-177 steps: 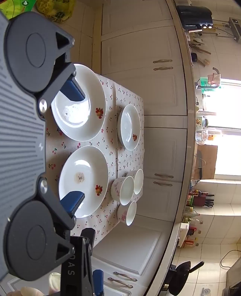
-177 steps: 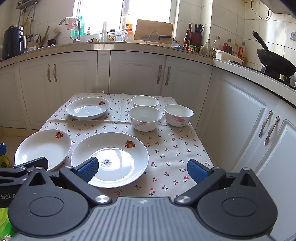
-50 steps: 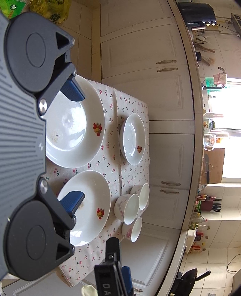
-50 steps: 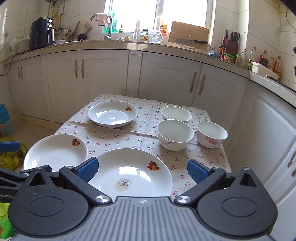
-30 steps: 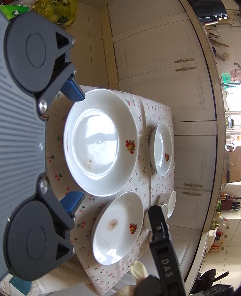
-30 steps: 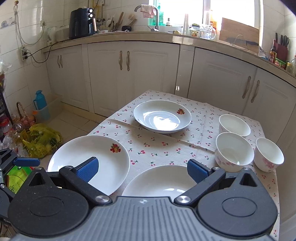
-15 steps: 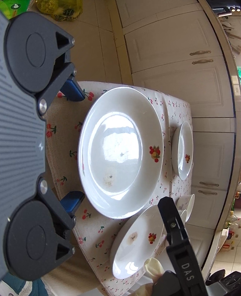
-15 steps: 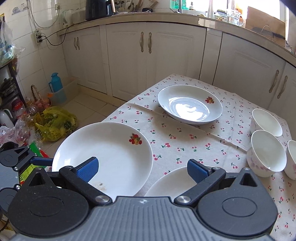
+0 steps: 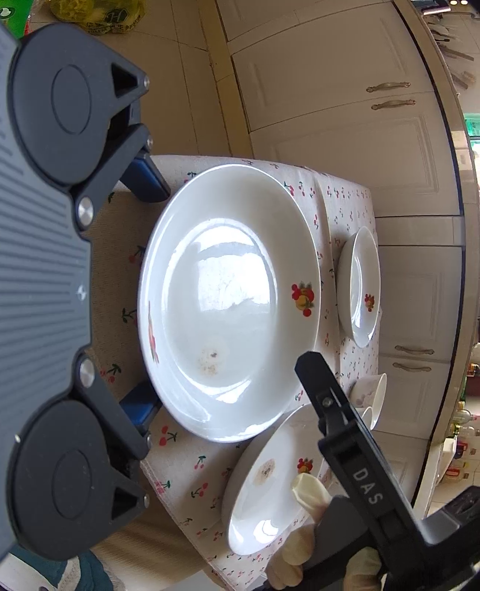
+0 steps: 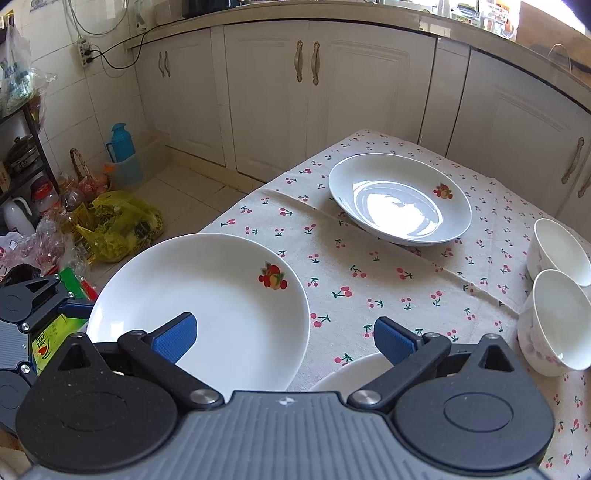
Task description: Organize plates and bowls
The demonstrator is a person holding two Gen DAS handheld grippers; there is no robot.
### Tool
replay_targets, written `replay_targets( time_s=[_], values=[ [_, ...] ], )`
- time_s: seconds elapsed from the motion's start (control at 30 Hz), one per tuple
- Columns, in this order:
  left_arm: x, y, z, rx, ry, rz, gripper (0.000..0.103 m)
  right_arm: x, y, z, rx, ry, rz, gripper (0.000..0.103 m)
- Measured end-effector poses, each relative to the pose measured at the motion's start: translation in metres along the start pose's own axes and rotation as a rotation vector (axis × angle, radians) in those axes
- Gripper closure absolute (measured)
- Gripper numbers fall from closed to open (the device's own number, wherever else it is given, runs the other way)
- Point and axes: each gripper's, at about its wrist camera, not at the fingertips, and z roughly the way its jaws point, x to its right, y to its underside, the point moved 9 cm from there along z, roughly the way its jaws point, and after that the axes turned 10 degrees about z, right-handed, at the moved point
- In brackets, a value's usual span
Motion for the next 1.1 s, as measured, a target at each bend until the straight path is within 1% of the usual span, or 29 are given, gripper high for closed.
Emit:
replay_targets(
  time_s=[0.07, 0.2, 0.33, 0.4, 0.47, 0.63, 0.7, 0.77, 0.8, 1.0, 1.1],
  values=[
    [0.000, 0.001, -0.001, 0.013, 0.002, 0.004, 0.000, -0.001, -0.001, 0.007, -0.013, -0.018, -0.020, 0.000],
    [-0.001, 0.000, -0.001, 0.014, 0.013, 0.017, 0.000, -0.003, -0.002, 0.021, -0.057, -0.060, -0.055, 0.000],
    [0.001, -0.002, -0.002, 0.024, 0.010, 0.065, 0.001, -0.004, -0.003, 0.038, -0.123, -0.131, -0.052, 0.001],
    [0.001, -0.003, -0.002, 0.025, 0.017, 0.080, 0.001, -0.005, -0.005, 0.043, -0.145, -0.161, -0.043, 0.008],
    [0.001, -0.003, -0.002, 0.022, 0.031, 0.081, 0.001, -0.005, -0.006, 0.049, -0.162, -0.171, -0.037, 0.017],
    [-0.001, -0.004, -0.002, 0.023, 0.053, 0.093, 0.001, -0.004, -0.006, 0.062, -0.199, -0.187, -0.030, 0.028],
    [-0.002, -0.004, -0.003, 0.020, 0.058, 0.094, 0.001, -0.004, -0.006, 0.062, -0.198, -0.195, -0.034, 0.029],
    [-0.002, -0.005, -0.004, 0.022, 0.062, 0.102, 0.001, -0.006, -0.007, 0.062, -0.202, -0.211, -0.035, 0.033],
    [-0.002, -0.005, -0.004, 0.019, 0.062, 0.104, 0.001, -0.007, -0.007, 0.061, -0.205, -0.225, -0.030, 0.032],
    [-0.003, -0.009, -0.002, 0.010, 0.064, 0.110, 0.001, -0.004, -0.011, 0.062, -0.200, -0.242, 0.000, 0.033],
    [-0.006, -0.015, 0.002, 0.015, 0.061, 0.117, 0.001, 0.000, -0.016, 0.063, -0.189, -0.229, 0.009, 0.033]
  ],
)
